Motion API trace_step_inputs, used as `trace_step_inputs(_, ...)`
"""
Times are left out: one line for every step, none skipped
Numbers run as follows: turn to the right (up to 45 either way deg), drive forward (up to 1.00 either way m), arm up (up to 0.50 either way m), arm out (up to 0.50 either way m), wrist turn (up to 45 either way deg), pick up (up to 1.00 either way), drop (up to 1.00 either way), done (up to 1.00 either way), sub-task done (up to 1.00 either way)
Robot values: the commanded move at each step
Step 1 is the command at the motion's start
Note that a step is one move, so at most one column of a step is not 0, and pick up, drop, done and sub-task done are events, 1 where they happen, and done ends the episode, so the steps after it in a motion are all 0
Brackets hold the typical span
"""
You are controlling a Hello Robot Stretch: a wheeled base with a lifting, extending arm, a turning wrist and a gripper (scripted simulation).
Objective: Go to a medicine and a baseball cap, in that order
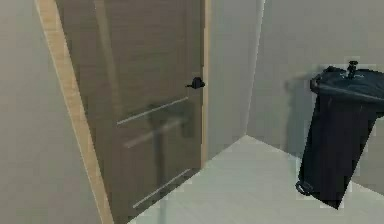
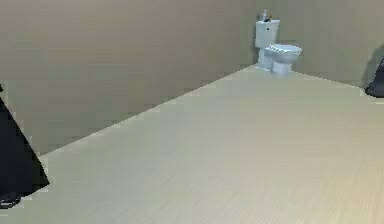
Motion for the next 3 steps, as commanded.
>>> trace_step_inputs(45.0,0.0,0.0,0.0,0.0,0.0,0.0,0.0,0.0)
trace_step_inputs(0.0,0.75,0.0,0.0,0.0,0.0,0.0,0.0,0.0)
trace_step_inputs(-12.0,0.0,0.0,0.0,0.0,0.0,0.0,0.0,0.0)
